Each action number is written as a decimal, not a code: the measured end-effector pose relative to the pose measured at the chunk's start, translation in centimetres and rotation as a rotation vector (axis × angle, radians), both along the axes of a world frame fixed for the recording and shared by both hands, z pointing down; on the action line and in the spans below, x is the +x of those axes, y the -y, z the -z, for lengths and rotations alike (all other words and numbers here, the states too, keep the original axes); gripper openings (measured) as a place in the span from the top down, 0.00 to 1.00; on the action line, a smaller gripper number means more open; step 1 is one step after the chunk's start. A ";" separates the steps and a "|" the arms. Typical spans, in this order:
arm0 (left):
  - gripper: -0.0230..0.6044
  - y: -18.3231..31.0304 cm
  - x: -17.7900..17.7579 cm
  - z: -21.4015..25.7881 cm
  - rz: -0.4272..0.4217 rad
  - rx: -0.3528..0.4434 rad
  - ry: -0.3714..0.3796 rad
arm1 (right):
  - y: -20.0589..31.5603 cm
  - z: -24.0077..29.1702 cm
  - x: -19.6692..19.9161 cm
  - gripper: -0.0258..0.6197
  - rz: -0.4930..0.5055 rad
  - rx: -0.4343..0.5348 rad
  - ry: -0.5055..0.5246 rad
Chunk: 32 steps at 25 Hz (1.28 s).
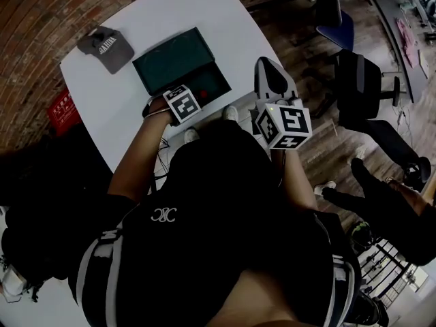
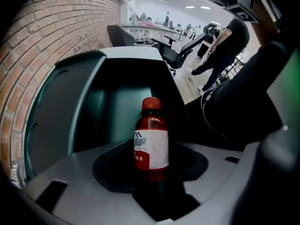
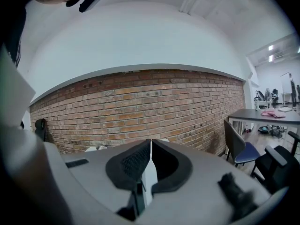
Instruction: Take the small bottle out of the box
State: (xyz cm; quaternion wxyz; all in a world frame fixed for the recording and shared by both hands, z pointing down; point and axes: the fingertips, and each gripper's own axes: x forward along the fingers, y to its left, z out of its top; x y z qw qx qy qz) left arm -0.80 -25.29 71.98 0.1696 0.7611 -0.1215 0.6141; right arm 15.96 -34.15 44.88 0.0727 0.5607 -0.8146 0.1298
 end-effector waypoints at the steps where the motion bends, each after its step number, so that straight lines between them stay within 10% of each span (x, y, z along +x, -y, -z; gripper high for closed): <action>1: 0.60 0.0 0.0 0.0 -0.004 0.001 0.006 | 0.0 0.0 -0.1 0.91 0.001 0.001 0.000; 14: 0.60 0.5 -0.1 0.2 0.040 0.037 -0.038 | -0.7 0.2 -2.2 0.91 0.006 0.008 0.006; 32: 0.60 4.3 -2.3 13.6 0.385 0.360 -0.500 | -1.9 0.2 -8.8 0.91 0.051 0.017 0.066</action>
